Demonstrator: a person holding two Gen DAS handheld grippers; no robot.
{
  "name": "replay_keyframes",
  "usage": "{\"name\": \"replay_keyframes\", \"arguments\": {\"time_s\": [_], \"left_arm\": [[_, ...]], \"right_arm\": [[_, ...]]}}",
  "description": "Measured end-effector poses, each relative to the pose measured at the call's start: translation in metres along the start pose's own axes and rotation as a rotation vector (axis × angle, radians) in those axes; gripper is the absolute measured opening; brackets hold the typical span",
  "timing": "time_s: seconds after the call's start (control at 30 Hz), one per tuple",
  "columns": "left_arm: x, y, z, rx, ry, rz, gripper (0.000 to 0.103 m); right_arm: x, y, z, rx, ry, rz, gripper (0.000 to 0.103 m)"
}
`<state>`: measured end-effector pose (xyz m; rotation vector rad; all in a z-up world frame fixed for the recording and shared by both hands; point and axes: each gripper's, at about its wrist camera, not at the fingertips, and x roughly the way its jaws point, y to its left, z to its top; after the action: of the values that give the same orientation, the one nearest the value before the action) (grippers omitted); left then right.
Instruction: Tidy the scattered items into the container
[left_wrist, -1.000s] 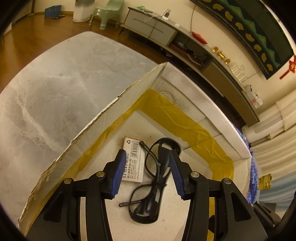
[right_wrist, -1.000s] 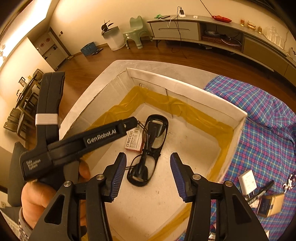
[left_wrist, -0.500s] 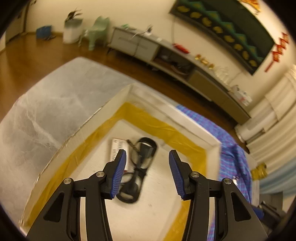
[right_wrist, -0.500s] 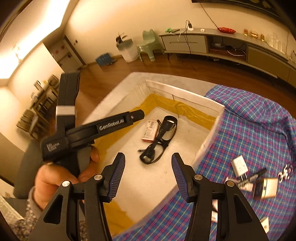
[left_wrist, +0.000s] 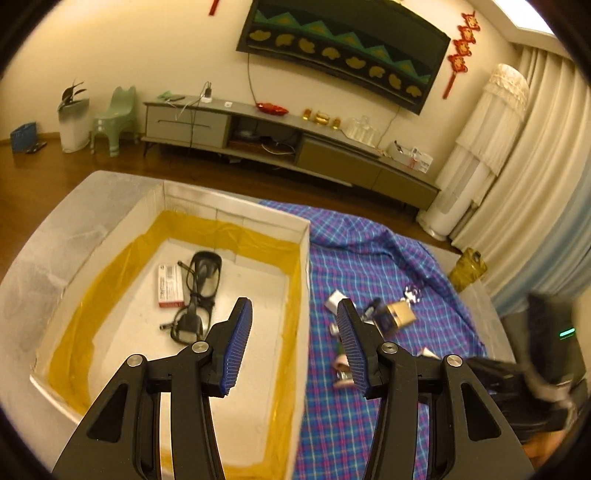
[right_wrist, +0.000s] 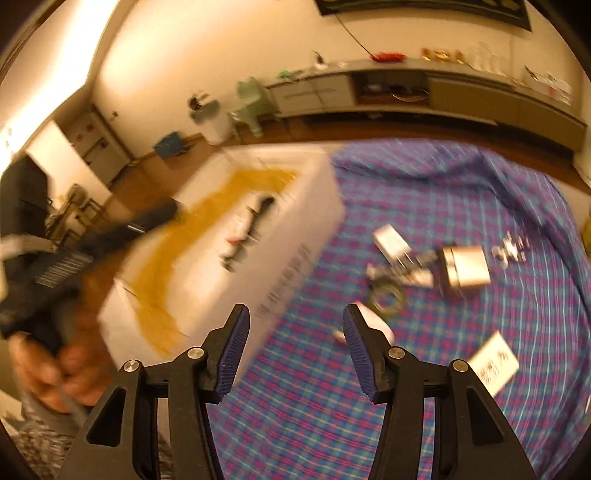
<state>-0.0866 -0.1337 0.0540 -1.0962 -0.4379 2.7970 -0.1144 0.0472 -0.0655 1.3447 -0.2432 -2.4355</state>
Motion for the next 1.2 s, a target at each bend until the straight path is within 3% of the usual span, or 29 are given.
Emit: {"name": "replay_keyframes", "arguments": {"time_s": [0.13,0.27,0.5,0.53,0.57,0.6,0.7,0.8,0.87,0.9,1.03,1.1,1.13,1.17,1.2], "left_arm": [[0.001,-0.016,-0.020,0.034,0.029,-0.049,0.051],[0.015,-0.027,-0.025,0.065,0.057,-0.035,0.051],[0.026,-0.034,-0.024,0.074,0.070,-0.048,0.051],[0.027,-0.035,-0.025,0.081,0.074,-0.049,0.051],[0.028,-0.036,-0.026,0.088,0.077,-0.048,0.051],[0.029,-0.037,-0.026,0.092,0.079,-0.046,0.051],[0.030,-0.039,-0.028,0.097,0.083,-0.039,0.051],[0.030,-0.040,-0.028,0.094,0.080,-0.034,0.051],[0.031,-0.042,-0.028,0.096,0.080,-0.031,0.051],[0.032,-0.042,-0.028,0.097,0.081,-0.030,0.051],[0.034,-0.044,-0.028,0.103,0.086,-0.027,0.051],[0.033,-0.044,-0.027,0.099,0.085,-0.030,0.051],[0.033,-0.043,-0.027,0.098,0.085,-0.032,0.051],[0.033,-0.042,-0.026,0.097,0.084,-0.031,0.051],[0.032,-0.040,-0.026,0.094,0.084,-0.029,0.051]], "right_arm": [[0.039,-0.024,-0.021,0.006,0.053,-0.049,0.054],[0.058,-0.038,-0.023,-0.032,0.054,-0.090,0.054],[0.081,-0.052,-0.027,-0.067,0.060,-0.040,0.055],[0.085,-0.052,-0.031,-0.083,0.072,-0.038,0.051],[0.087,-0.050,-0.036,-0.104,0.074,-0.050,0.036],[0.087,-0.047,-0.042,-0.129,0.058,-0.069,0.031],[0.083,-0.038,-0.058,-0.184,0.006,-0.073,0.026],[0.081,-0.029,-0.064,-0.214,-0.010,-0.044,0.032],[0.077,-0.027,-0.061,-0.208,-0.044,-0.049,0.064],[0.075,-0.029,-0.058,-0.194,-0.065,-0.050,0.069],[0.078,-0.045,-0.040,-0.079,-0.098,0.017,0.070],[0.088,-0.054,-0.033,-0.006,-0.085,0.061,0.064],[0.094,-0.058,-0.031,0.031,-0.073,0.083,0.050],[0.099,-0.060,-0.029,0.054,-0.063,0.100,0.044],[0.101,-0.058,-0.029,0.055,-0.067,0.106,0.044]]}}
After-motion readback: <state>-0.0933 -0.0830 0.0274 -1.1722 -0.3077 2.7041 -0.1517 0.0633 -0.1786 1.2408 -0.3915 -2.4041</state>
